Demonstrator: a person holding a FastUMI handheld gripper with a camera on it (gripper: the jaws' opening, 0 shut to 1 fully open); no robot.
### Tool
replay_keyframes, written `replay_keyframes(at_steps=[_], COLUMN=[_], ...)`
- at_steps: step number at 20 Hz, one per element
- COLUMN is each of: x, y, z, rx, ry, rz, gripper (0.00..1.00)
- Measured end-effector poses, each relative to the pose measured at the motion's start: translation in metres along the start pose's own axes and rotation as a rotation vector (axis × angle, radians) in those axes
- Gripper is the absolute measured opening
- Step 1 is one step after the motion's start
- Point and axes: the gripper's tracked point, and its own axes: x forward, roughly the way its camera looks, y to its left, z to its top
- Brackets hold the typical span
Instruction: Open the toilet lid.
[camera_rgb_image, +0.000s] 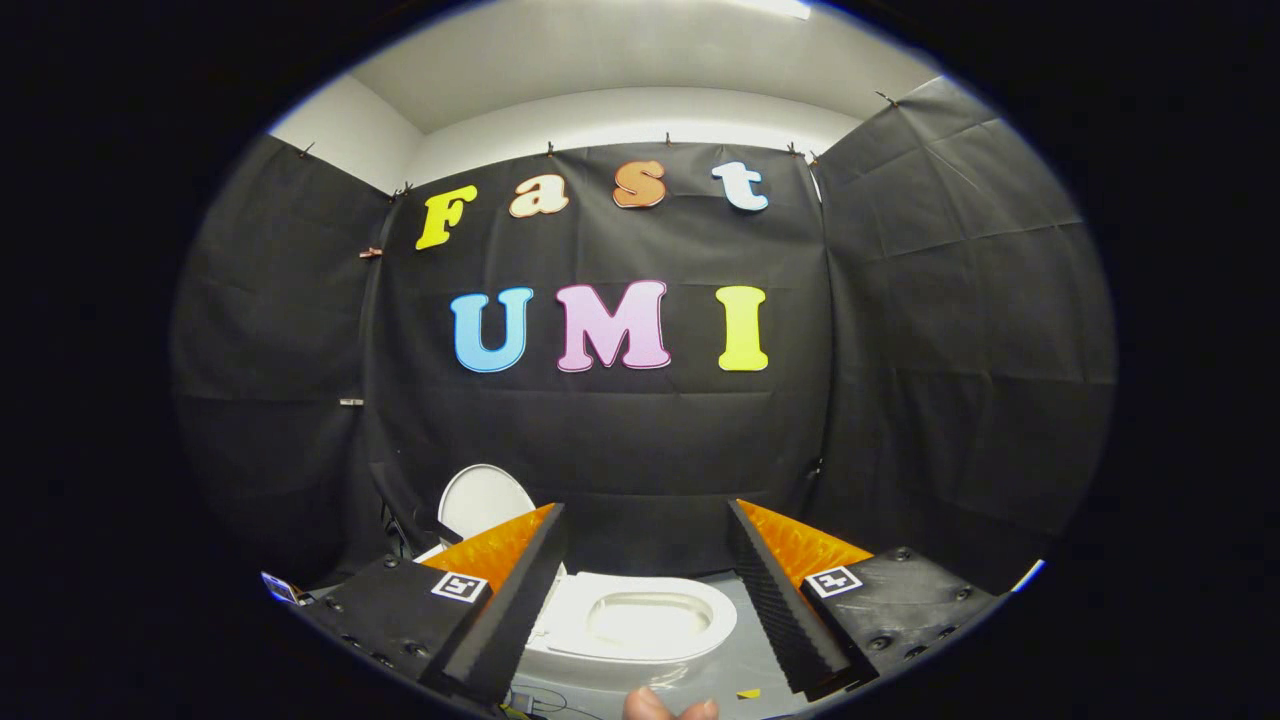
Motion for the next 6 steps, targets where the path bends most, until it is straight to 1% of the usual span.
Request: replay_keyframes(at_steps=[6], x=[-0.0003], y=[-0.0004], z=[0.0023], rx=[0.002], ry=[-0.003], rz=[0.0], gripper=[0.99])
